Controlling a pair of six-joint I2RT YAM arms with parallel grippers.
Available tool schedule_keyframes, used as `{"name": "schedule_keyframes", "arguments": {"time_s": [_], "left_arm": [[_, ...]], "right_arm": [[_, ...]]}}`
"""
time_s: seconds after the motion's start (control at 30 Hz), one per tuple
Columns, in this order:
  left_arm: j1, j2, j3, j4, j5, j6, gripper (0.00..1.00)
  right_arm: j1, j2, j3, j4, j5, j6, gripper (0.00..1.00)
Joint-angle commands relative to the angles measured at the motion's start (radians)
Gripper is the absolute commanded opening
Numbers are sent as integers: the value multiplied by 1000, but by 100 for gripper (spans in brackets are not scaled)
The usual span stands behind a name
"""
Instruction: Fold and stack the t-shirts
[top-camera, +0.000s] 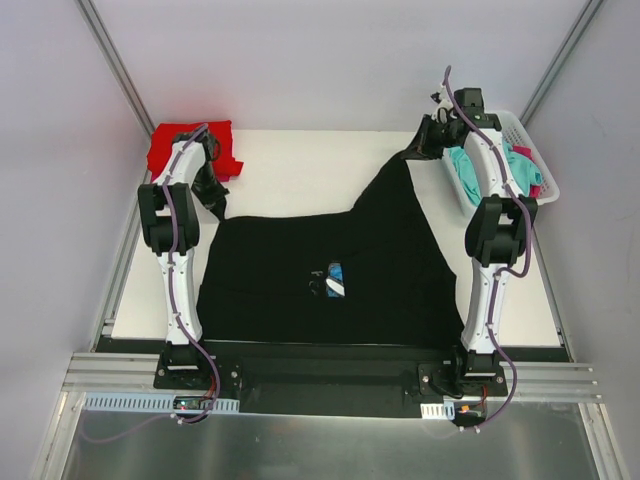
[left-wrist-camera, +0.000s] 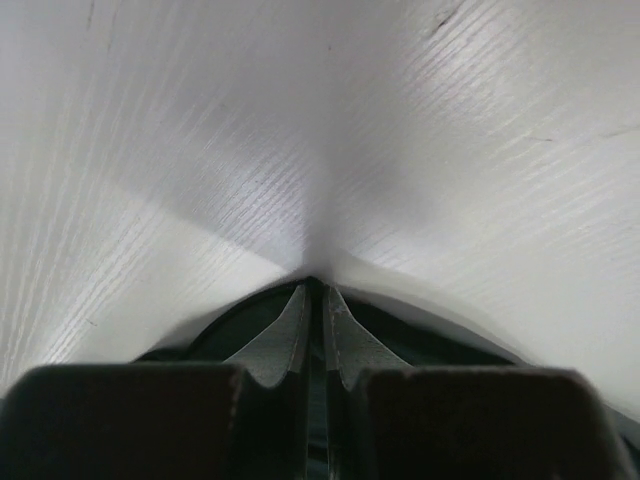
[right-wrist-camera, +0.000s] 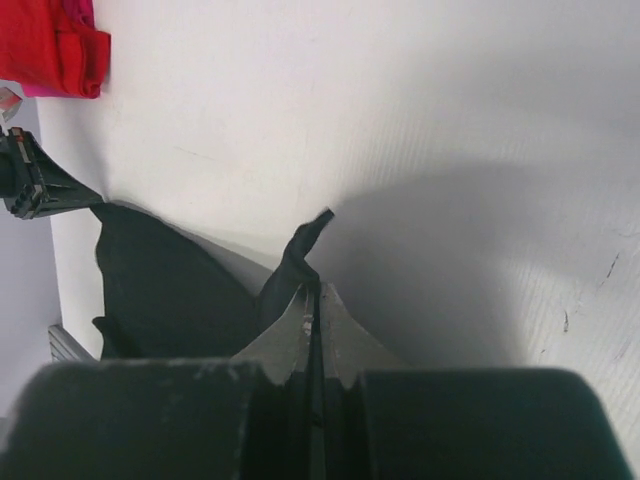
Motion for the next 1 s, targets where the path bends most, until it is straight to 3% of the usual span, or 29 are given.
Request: {"name": "schedule_keyframes", "arguments": {"time_s": [0.0, 0.73, 0.97], "left_arm": [[2, -58, 71, -45, -20, 36, 0], [8, -120, 89, -59, -59, 77, 0], [14, -89, 178, -61, -60, 63, 0]], "right_arm": [[-19, -26, 44, 1, -51, 73, 1], [-25, -77, 126, -64, -44, 70, 1], [-31, -53, 163, -38, -59, 98, 1]]}}
